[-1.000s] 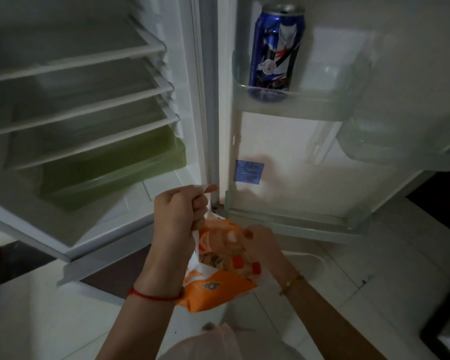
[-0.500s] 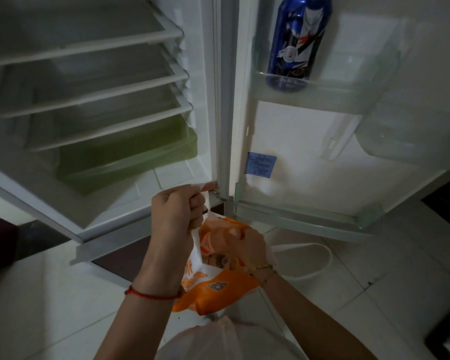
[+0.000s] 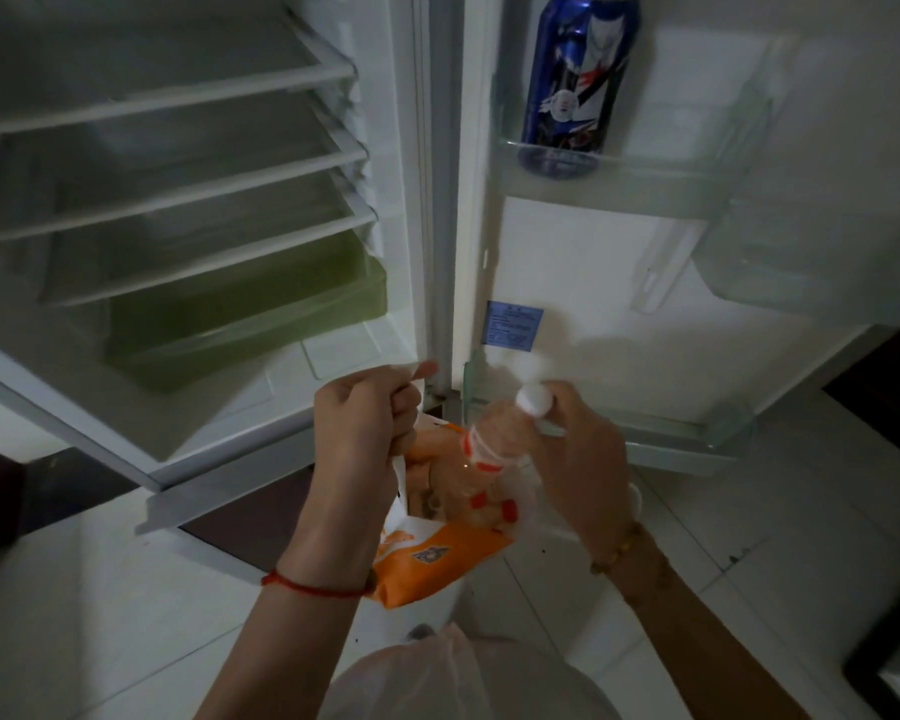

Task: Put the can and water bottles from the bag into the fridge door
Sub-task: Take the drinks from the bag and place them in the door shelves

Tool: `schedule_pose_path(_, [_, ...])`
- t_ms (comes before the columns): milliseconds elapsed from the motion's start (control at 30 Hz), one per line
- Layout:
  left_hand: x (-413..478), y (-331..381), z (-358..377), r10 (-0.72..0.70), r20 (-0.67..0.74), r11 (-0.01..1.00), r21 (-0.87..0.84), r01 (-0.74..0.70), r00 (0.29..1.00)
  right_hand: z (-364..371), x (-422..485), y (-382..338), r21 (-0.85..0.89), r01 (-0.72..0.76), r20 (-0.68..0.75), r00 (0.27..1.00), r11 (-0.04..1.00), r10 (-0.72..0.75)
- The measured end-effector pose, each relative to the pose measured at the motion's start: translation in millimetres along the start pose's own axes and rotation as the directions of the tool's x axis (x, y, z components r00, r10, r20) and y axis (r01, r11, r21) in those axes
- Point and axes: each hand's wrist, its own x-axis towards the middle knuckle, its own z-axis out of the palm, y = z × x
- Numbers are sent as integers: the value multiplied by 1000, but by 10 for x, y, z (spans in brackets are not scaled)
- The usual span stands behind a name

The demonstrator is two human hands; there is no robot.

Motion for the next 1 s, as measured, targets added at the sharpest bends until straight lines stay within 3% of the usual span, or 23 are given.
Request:
schedule_pose_path(167, [10, -28, -56, 1, -23, 1000, 3, -1, 1000, -403, 230, -59, 44, 5, -157, 988, 999, 2])
schedule_pose_path(300, [9, -43, -81, -6, -30, 1000, -1, 6, 1000, -303, 456, 54, 79, 25, -240, 971, 997, -5])
schedule_pose_path(800, [23, -159, -126, -82, -28, 997, 2, 82, 996, 596, 962, 397, -10, 11, 29, 1000, 1000, -11])
schedule_pose_path(1000, [20, -163, -94, -75, 15, 997, 24, 75, 997, 652, 959, 355, -36, 17, 37, 999, 999, -15])
